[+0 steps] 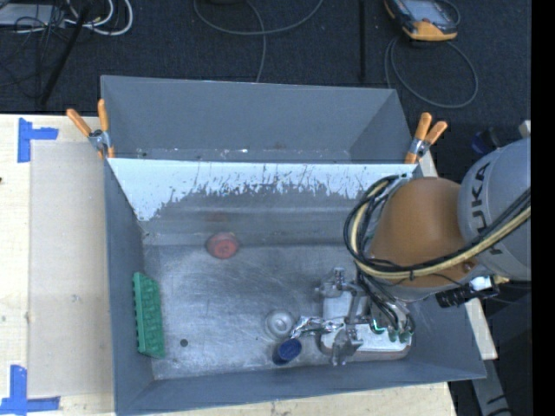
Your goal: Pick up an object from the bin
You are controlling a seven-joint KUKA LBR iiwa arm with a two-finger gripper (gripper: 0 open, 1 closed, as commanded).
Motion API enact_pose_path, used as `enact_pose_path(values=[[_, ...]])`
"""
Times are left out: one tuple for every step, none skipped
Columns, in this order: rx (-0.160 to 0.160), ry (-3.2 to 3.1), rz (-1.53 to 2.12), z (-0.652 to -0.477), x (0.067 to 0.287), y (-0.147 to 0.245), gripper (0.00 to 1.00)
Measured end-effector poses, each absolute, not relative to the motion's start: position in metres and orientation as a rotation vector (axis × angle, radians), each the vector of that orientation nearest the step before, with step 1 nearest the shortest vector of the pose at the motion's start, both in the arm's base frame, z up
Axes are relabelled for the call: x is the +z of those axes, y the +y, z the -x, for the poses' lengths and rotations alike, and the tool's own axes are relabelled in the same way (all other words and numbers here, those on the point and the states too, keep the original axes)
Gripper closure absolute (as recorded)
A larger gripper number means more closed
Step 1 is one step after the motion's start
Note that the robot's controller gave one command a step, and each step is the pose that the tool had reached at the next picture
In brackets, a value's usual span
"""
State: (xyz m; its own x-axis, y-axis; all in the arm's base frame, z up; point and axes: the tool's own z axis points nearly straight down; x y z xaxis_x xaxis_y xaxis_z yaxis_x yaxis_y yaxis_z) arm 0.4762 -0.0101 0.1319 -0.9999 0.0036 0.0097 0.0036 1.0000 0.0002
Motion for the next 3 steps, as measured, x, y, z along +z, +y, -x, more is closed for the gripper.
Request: enact_pose_path(values=[[-0.002,-3.095,-0.519,-0.475,0.127,0.02,0.0],[0.0,-3.114,-0.581,-0.494,0.076,0.016,0.0],[0.002,-3.123,-0.583,-0.497,0.078,0.017,1.0]])
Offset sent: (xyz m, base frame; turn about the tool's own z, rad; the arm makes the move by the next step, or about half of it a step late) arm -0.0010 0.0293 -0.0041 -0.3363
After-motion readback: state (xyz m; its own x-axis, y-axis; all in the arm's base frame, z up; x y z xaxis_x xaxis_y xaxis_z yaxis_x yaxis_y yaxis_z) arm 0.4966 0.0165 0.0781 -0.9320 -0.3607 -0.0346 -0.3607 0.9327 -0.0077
